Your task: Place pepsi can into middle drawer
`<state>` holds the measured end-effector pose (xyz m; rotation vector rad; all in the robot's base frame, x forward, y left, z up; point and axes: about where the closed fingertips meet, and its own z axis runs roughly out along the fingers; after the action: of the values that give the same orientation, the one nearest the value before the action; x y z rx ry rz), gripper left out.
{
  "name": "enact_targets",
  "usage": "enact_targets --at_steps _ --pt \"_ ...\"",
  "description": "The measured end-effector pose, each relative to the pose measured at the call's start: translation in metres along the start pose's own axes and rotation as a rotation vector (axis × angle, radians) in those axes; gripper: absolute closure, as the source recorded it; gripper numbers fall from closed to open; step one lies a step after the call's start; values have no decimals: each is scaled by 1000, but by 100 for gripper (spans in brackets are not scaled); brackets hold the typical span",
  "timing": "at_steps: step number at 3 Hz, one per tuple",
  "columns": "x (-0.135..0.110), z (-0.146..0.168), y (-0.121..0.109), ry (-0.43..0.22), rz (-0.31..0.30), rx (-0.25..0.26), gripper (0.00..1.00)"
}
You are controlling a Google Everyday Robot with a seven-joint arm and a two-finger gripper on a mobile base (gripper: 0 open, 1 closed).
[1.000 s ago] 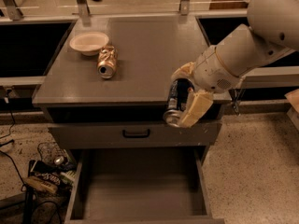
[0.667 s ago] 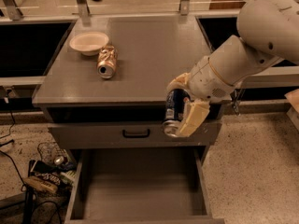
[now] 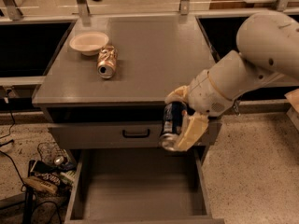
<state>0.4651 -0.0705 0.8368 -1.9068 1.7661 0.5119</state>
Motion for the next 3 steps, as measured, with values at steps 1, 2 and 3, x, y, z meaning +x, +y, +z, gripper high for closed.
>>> enact_targets --at_steps 1,2,3 --pt "6 20 27 -9 17 -43 100" --pt "12 39 54 -20 29 -88 100" --pt "14 46 54 -29 38 -97 100"
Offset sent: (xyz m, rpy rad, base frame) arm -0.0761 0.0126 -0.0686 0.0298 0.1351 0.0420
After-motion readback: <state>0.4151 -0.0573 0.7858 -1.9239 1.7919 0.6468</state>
